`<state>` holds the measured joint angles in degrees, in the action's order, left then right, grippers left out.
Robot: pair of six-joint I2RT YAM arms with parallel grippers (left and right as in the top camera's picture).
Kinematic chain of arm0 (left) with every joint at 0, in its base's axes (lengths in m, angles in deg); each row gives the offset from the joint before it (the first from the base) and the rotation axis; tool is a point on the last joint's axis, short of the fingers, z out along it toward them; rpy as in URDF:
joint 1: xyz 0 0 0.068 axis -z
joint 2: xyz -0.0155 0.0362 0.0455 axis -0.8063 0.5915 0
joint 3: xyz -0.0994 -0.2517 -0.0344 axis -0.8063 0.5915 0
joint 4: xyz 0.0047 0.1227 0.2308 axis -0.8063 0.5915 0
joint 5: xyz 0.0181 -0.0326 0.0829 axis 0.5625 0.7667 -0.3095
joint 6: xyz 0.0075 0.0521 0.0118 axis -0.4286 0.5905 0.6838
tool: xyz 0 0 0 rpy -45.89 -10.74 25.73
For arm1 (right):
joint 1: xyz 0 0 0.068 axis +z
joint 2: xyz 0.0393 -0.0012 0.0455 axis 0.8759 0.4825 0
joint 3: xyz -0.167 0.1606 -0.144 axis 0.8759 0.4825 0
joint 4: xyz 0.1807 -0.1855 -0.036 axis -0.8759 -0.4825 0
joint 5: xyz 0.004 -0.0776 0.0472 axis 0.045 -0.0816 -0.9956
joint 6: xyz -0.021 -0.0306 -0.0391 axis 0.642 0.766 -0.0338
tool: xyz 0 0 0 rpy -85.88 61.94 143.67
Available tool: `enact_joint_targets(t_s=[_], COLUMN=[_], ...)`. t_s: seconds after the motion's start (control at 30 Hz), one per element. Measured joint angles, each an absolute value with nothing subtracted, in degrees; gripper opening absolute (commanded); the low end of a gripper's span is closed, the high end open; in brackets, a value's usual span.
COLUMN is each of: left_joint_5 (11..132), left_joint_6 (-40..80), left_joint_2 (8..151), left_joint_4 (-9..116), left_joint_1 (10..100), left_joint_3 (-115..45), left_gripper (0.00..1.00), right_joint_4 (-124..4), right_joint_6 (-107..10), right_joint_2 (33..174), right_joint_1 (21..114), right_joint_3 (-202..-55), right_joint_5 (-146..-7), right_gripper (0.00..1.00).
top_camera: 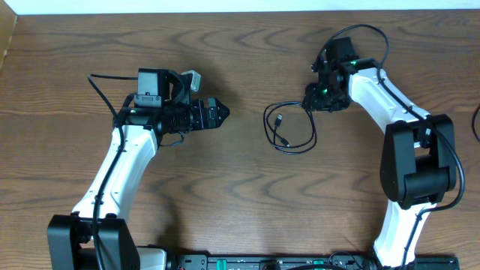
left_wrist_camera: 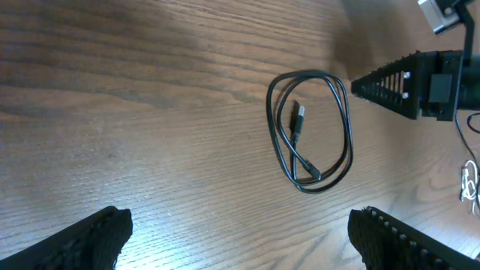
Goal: Untangle cables
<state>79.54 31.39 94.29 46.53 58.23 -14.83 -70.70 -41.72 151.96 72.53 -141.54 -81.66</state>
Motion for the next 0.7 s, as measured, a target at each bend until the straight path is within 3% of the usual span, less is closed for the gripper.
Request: enact_joint_targets(t_s=[0.7], left_joint_5=[78.17], left_joint_6=[31.41], left_joint_2=[94.29], left_joint_4=[46.53], left_joint_1=[58.23], left_joint_3=[-14.83], left_gripper=[0.98], right_joint_4=[-70.37], right_joint_6=[-40.34], right_joint_2=[155.24], right_joint_1=[70.71], right_joint_3=[-141.52], right_joint_5=[-87.43], right_gripper=[0.5])
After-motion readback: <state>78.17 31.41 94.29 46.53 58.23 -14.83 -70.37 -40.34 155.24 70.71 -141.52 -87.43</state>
